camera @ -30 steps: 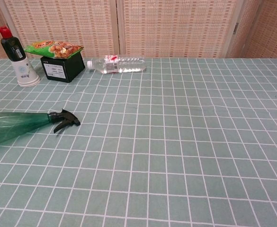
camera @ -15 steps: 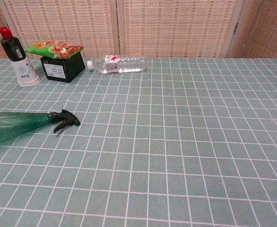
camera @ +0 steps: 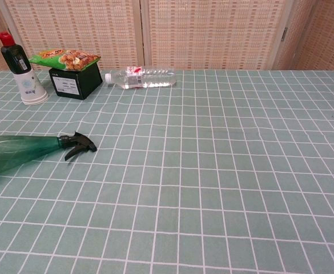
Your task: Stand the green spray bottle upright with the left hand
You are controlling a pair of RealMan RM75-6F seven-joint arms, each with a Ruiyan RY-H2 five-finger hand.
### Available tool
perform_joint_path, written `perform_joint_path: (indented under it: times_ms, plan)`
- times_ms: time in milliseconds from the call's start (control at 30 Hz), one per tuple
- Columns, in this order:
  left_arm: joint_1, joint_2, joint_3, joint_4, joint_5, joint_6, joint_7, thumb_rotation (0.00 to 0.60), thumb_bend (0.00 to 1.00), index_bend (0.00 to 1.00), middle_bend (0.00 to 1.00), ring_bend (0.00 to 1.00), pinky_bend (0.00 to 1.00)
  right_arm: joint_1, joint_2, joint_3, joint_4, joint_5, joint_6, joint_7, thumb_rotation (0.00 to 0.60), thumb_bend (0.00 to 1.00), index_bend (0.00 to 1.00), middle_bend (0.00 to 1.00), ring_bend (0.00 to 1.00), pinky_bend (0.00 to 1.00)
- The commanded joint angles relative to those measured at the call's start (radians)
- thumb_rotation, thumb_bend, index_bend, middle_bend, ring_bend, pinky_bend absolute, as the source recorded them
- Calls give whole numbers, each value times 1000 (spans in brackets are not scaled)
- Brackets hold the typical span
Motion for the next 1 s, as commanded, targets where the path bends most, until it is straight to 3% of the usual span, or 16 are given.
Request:
perform_joint_path:
  times_ms: [33, 200, 367, 500, 633, 867, 1000]
  plan:
    - [-132, -134, -83, -193, -341, 85, 435, 600, 243, 137, 170, 135, 203, 0, 7, -2, -2, 4, -5, 8, 600, 0, 0, 0, 0, 0]
    - [-230, -322, -159, -202, -576, 244, 628, 600, 243, 122, 161, 121, 165, -3, 19, -3, -10, 16, -13, 29, 600, 0, 0, 0, 0, 0]
    - [-291, -406, -198, -208, -675, 320, 714, 600, 242, 101, 148, 102, 150, -2, 22, -5, -17, 24, -22, 23, 600, 0, 0, 0, 0, 0]
    - [-480, -602, -272, -157, -669, 453, 875, 600, 242, 95, 148, 102, 148, 0, 27, -4, -29, 28, -25, 12, 600, 0, 0, 0, 0, 0]
    - [-578, -685, -324, -123, -668, 525, 932, 600, 241, 109, 158, 102, 149, 1, 35, -1, -34, 43, -35, 26, 600, 0, 0, 0, 0, 0]
    - [-625, -732, -296, -2, -681, 534, 931, 600, 241, 118, 176, 117, 149, -2, 48, -4, -39, 35, -31, 55, 600, 0, 0, 0, 0, 0]
    - [-607, -714, -246, 74, -704, 511, 924, 600, 242, 124, 178, 118, 149, -1, 52, -5, -38, 36, -35, 68, 600, 0, 0, 0, 0, 0]
